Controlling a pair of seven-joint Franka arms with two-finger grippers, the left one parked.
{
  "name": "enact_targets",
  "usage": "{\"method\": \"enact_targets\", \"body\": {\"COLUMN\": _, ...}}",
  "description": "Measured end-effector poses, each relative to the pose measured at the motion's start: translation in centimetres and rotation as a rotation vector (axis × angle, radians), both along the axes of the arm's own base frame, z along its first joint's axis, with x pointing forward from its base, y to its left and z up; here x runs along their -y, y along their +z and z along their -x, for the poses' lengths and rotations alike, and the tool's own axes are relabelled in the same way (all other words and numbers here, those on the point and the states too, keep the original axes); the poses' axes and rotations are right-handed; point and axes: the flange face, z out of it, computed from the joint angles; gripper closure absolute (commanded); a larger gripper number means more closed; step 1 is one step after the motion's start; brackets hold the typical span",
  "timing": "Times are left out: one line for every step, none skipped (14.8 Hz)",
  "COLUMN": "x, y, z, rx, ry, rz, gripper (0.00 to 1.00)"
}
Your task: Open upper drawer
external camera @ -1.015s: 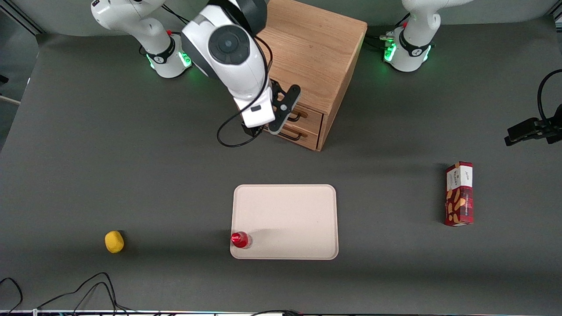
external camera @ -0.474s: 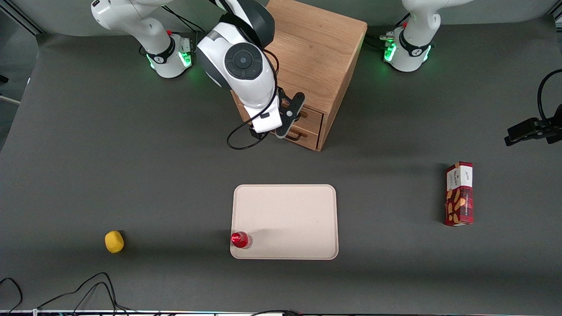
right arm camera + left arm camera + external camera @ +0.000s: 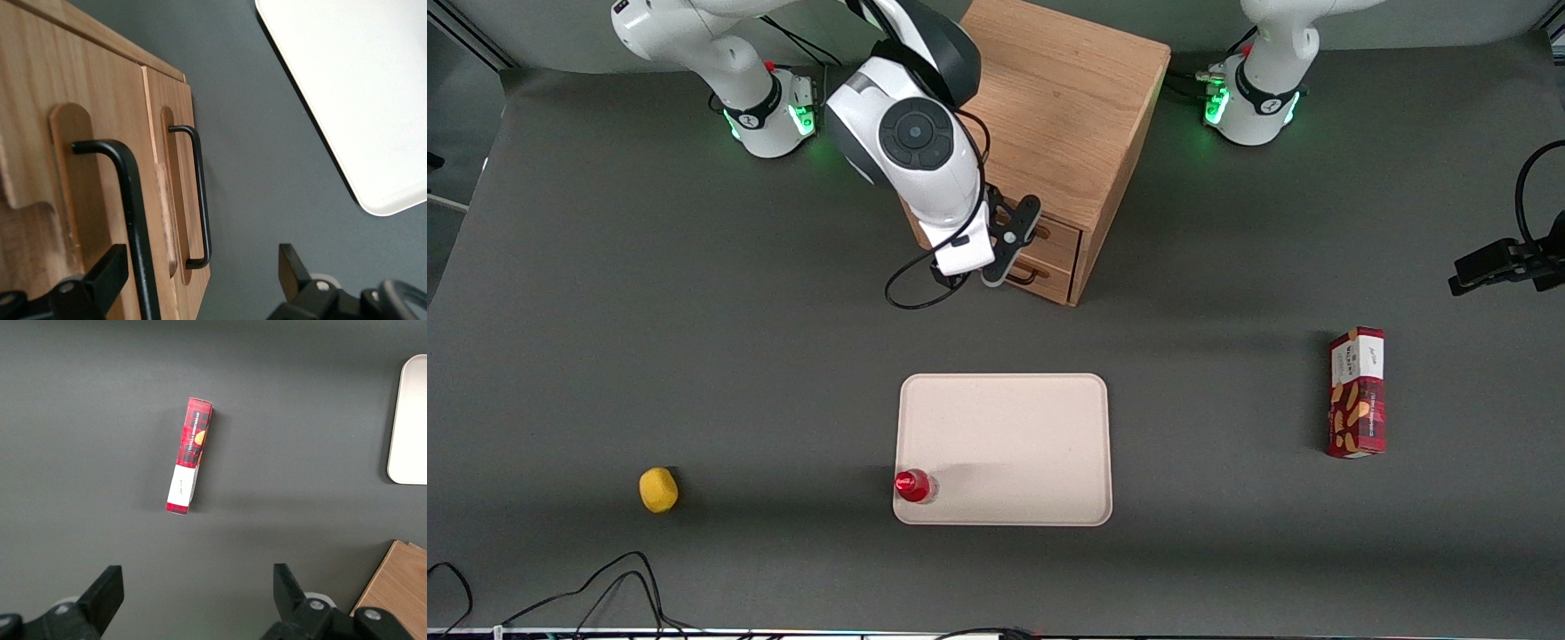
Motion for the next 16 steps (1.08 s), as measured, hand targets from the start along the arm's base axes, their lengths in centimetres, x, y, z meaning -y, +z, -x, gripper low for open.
{"method": "enact_targets", "body": {"x": 0.2, "y": -0.4, "z": 0.0, "rx": -0.005, "ry": 0.010, "rz": 0.004, "gripper": 0.00}}
{"method": "enact_targets", "body": {"x": 0.4, "y": -0.8, "z": 0.0, "rx": -0.011, "ry": 0.016, "rz": 0.008, "gripper": 0.00}}
{"method": "enact_targets", "body": {"x": 0.5, "y": -1.0, "z": 0.0, "rx": -0.015, "ry": 0.019, "rz": 0.012, "gripper": 0.00}}
{"method": "enact_targets", "body": {"x": 0.6, "y": -1.2, "z": 0.1, "rx": -0.017, "ry": 0.020, "rz": 0.013, "gripper": 0.00}}
{"method": "enact_targets", "body": {"x": 0.6, "y": -1.3, "z": 0.1, "rx": -0.018, "ry": 0.021, "rz": 0.014, "gripper": 0.00}}
{"method": "enact_targets", "body": {"x": 0.6, "y": -1.3, "z": 0.1, "rx": -0.017, "ry": 0.021, "rz": 0.014, "gripper": 0.00}}
{"method": "enact_targets", "body": {"x": 0.6, "y": -1.3, "z": 0.1, "rx": -0.017, "ry": 0.021, "rz": 0.013, "gripper": 0.00}}
{"method": "enact_targets", "body": {"x": 0.5, "y": -1.3, "z": 0.1, "rx": -0.015, "ry": 0.022, "rz": 0.011, "gripper": 0.00}}
{"method": "enact_targets", "body": {"x": 0.5, "y": -1.3, "z": 0.1, "rx": -0.010, "ry": 0.022, "rz": 0.007, "gripper": 0.00}}
{"method": "enact_targets", "body": {"x": 0.5, "y": -1.4, "z": 0.1, "rx": -0.007, "ry": 0.022, "rz": 0.005, "gripper": 0.00}}
{"method": "enact_targets", "body": {"x": 0.5, "y": -1.5, "z": 0.0, "rx": -0.006, "ry": 0.022, "rz": 0.004, "gripper": 0.00}}
{"method": "enact_targets", "body": {"x": 0.5, "y": -1.5, "z": 0.0, "rx": -0.005, "ry": 0.023, "rz": 0.003, "gripper": 0.00}}
{"method": "enact_targets", "body": {"x": 0.5, "y": -1.5, "z": 0.0, "rx": -0.004, "ry": 0.028, "rz": 0.001, "gripper": 0.00}}
{"method": "enact_targets", "body": {"x": 0.6, "y": -1.5, "z": -0.1, "rx": -0.002, "ry": 0.033, "rz": 0.000, "gripper": 0.00}}
{"method": "enact_targets", "body": {"x": 0.7, "y": -1.5, "z": -0.3, "rx": 0.003, "ry": 0.033, "rz": -0.002, "gripper": 0.00}}
{"method": "enact_targets", "body": {"x": 1.1, "y": -1.5, "z": -0.7, "rx": 0.008, "ry": 0.029, "rz": -0.002, "gripper": 0.00}}
